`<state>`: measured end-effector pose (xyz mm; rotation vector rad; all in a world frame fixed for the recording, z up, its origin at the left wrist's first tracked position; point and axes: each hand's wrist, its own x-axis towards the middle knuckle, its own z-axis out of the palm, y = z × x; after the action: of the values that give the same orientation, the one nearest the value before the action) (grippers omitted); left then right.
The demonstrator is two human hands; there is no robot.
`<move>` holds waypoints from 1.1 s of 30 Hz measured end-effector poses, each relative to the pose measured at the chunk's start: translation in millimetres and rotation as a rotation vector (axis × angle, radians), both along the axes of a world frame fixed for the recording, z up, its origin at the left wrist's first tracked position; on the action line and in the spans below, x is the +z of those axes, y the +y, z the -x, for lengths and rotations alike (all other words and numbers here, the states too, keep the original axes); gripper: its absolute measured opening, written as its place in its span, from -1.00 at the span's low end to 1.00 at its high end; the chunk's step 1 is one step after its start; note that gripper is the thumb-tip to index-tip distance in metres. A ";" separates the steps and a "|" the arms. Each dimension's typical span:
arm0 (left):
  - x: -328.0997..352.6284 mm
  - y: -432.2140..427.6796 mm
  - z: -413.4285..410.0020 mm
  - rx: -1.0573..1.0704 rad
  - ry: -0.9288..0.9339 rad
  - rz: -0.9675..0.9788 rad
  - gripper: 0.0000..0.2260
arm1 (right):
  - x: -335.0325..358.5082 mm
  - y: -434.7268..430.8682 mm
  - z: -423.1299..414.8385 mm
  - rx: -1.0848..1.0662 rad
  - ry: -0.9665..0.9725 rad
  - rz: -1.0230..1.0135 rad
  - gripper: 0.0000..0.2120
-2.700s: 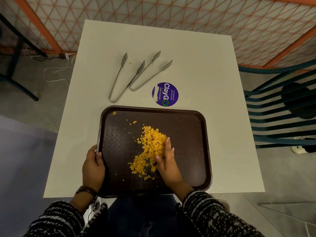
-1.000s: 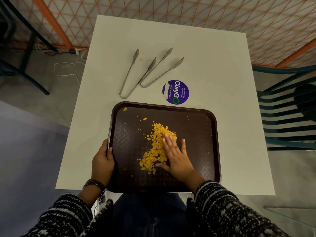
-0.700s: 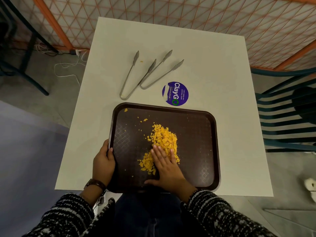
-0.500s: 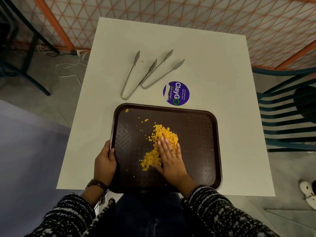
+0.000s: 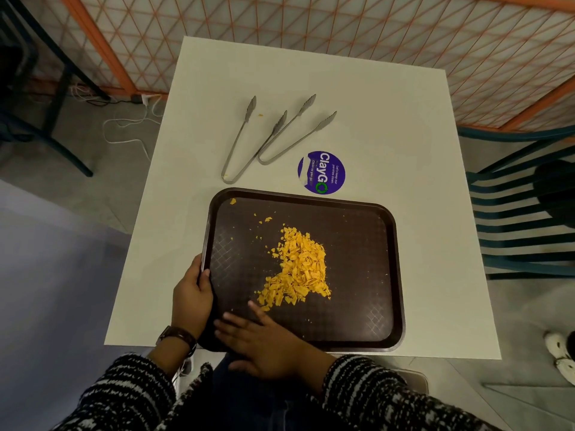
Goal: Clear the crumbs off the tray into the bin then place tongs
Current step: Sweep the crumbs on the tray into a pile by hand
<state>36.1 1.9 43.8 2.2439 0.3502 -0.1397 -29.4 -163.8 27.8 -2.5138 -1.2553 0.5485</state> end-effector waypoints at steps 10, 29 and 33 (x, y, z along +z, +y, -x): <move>2.7 -0.6 2.0 0.021 0.015 0.035 -0.68 | 2.6 -31.0 3.2 -0.355 0.113 0.235 -0.23; 17.2 -8.2 6.7 0.074 -0.010 0.081 -0.69 | 3.9 17.2 -9.5 -0.359 -0.010 0.131 -0.12; 16.8 -8.1 6.1 0.074 -0.002 0.079 -0.69 | 8.5 -6.1 -15.2 -0.471 0.065 0.263 -0.11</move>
<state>30.0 -6.1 60.6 2.1498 0.4193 -0.1098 -14.2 -169.9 36.3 -2.8451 -0.5593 0.7029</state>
